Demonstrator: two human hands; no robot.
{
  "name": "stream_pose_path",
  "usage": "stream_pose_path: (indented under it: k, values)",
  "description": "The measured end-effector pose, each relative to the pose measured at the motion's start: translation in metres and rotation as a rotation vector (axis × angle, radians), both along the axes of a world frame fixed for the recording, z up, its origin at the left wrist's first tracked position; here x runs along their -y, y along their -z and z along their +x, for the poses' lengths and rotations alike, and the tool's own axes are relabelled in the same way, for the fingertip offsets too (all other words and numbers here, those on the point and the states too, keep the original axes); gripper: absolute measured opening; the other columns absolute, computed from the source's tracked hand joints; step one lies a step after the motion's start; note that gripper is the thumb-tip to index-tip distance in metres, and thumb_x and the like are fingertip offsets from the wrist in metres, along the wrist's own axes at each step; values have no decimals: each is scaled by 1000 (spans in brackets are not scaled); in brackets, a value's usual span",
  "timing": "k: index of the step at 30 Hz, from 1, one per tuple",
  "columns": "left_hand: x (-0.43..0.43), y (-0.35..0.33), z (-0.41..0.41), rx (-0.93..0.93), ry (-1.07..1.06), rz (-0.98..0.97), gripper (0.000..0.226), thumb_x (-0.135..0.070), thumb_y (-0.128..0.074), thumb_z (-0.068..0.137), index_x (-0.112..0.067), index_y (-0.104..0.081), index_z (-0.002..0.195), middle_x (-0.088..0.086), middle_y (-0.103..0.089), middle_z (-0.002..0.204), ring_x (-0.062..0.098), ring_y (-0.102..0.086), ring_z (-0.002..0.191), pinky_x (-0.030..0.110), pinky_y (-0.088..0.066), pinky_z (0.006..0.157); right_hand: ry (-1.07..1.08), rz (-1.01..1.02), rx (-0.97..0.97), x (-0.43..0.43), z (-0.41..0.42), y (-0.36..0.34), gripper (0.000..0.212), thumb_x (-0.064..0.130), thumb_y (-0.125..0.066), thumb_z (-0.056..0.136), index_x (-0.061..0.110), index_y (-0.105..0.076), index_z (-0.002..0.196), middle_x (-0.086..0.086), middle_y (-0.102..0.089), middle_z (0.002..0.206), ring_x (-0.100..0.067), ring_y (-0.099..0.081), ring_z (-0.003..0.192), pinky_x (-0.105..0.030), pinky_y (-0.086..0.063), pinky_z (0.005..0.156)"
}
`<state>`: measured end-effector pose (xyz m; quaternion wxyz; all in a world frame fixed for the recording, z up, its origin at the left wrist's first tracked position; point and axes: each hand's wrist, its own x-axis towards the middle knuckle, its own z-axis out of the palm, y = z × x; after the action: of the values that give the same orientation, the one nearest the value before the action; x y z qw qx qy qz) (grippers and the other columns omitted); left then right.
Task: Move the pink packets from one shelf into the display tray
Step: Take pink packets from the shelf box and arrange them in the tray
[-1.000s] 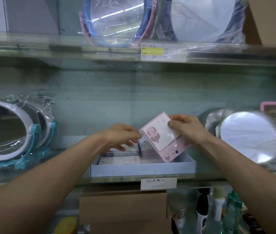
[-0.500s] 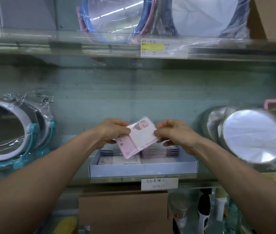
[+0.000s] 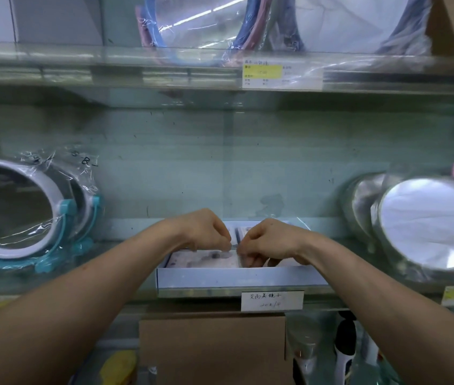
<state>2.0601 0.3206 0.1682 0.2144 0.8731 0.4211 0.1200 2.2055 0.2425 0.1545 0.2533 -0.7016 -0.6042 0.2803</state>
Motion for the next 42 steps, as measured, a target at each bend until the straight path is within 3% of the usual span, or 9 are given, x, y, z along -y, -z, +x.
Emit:
stream_pose_path:
  k: [2, 5, 10, 14, 19, 23, 28, 35, 42]
  values:
    - [0, 1, -2, -68, -2, -47, 26, -25, -67, 85, -21, -71, 110, -4, -67, 104, 11, -56, 86, 24, -44, 74, 32, -9, 6, -1, 0, -1, 14, 13, -61, 85, 6, -72, 88, -4, -70, 81, -13, -61, 69, -19, -47, 62]
    - [0, 0, -5, -124, -18, -74, 31, -26, -67, 86, -22, -67, 117, -2, -62, 120, 16, -55, 103, 27, -46, 82, 31, -9, 37, -2, -3, 0, 19, 12, -69, 78, -1, -73, 91, -5, -66, 76, -16, -57, 68, -25, -47, 68]
    - [2, 1, -4, -219, -20, -77, 43, -35, -68, 84, -24, -62, 125, -3, -55, 132, 20, -50, 115, 36, -44, 101, 2, -4, 6, 3, -1, -2, 16, 8, -69, 80, 8, -75, 95, -2, -71, 83, -11, -60, 71, -22, -52, 74]
    - [5, 1, -1, -239, -49, -22, 41, -36, -68, 83, -22, -64, 122, -3, -55, 129, 18, -51, 106, 35, -49, 95, -5, 8, 33, 4, -4, -1, 12, 9, -66, 82, 13, -76, 87, -8, -73, 101, -13, -62, 82, -33, -52, 95]
    - [8, -1, 5, -344, -70, 28, 40, -38, -67, 83, -20, -67, 119, 0, -62, 120, 19, -57, 98, 30, -52, 77, -33, 40, 167, 7, -10, -1, 23, 11, -58, 89, 18, -75, 103, 12, -67, 88, -11, -59, 94, -25, -47, 97]
    - [13, 0, 11, -399, -102, 97, 40, -33, -67, 83, -13, -65, 117, 6, -63, 116, 25, -62, 99, 33, -57, 77, -68, 82, 288, 9, -15, -2, 28, 11, -53, 92, 16, -72, 111, 5, -66, 118, -11, -55, 100, -24, -43, 98]
    - [17, -1, 9, -370, -126, 118, 34, -27, -67, 84, -9, -66, 113, 6, -66, 103, 19, -59, 77, 26, -52, 63, -74, 84, 265, 11, -16, 0, 31, 4, -50, 90, 10, -72, 111, -2, -68, 117, -19, -60, 111, -34, -45, 103]
    - [32, 4, 8, -409, -143, 226, 31, -24, -53, 92, -13, -66, 118, 5, -65, 118, 21, -60, 106, 29, -48, 90, -130, 90, 339, 26, -16, -8, 38, 1, -44, 91, 13, -67, 119, -2, -61, 129, -20, -54, 119, -32, -42, 105]
    - [38, 0, -16, -222, -330, 507, 33, -37, -53, 91, -22, -63, 119, 0, -65, 118, 22, -61, 104, 33, -51, 88, -156, 206, 397, 35, -16, -15, 43, 1, -41, 90, 15, -64, 123, -1, -57, 135, -20, -51, 123, -32, -41, 106]
